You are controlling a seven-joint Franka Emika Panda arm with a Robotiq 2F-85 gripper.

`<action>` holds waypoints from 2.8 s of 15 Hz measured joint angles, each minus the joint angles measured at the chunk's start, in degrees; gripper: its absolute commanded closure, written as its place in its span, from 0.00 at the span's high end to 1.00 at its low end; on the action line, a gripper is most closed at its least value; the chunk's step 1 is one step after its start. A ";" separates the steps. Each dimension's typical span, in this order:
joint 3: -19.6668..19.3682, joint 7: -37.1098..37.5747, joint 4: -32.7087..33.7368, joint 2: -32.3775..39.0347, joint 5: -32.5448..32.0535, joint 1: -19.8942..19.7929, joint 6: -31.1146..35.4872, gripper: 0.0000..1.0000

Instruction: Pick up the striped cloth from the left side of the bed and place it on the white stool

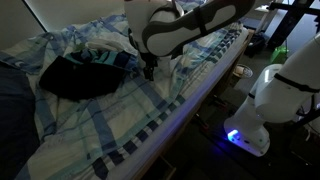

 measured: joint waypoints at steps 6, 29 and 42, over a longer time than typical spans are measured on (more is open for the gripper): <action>-0.10 -0.68 0.47 1.55 -0.03 -0.04 1.93 1.00; -1.87 7.97 22.34 25.99 -16.51 2.71 18.93 1.00; -8.75 11.08 39.86 39.25 -19.80 7.00 16.09 0.72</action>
